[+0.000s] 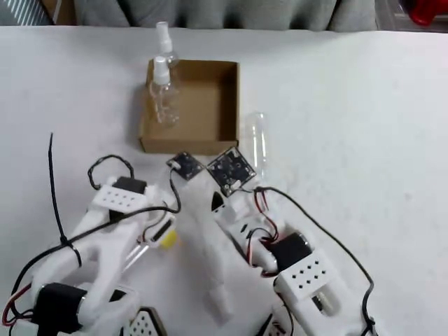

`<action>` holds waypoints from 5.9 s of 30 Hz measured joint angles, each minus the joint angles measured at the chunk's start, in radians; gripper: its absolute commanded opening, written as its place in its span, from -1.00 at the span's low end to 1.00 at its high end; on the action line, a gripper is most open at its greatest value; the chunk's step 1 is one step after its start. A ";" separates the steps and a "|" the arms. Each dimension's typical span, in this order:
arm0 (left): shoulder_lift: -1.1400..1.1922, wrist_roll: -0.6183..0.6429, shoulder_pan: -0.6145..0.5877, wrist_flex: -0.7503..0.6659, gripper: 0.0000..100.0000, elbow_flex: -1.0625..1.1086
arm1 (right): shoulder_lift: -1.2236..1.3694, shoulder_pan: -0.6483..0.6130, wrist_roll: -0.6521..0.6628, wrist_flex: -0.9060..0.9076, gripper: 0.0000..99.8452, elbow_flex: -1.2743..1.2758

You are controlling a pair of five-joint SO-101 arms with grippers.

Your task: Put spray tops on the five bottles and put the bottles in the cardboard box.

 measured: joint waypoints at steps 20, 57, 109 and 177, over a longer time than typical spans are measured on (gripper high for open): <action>0.000 0.141 -0.348 -0.041 -0.95 -0.114 | 0.000 -0.074 0.144 0.091 -0.96 0.000; 0.002 0.210 -0.474 -0.127 -0.95 -0.140 | 0.370 -0.382 0.078 0.486 -0.71 -0.267; 0.002 0.212 -0.436 -0.192 -0.96 -0.140 | 0.384 -0.338 0.077 -0.075 -0.71 -0.023; 0.002 0.167 -0.382 -0.222 -0.96 -0.127 | 0.376 -0.232 0.077 -0.506 -0.71 0.241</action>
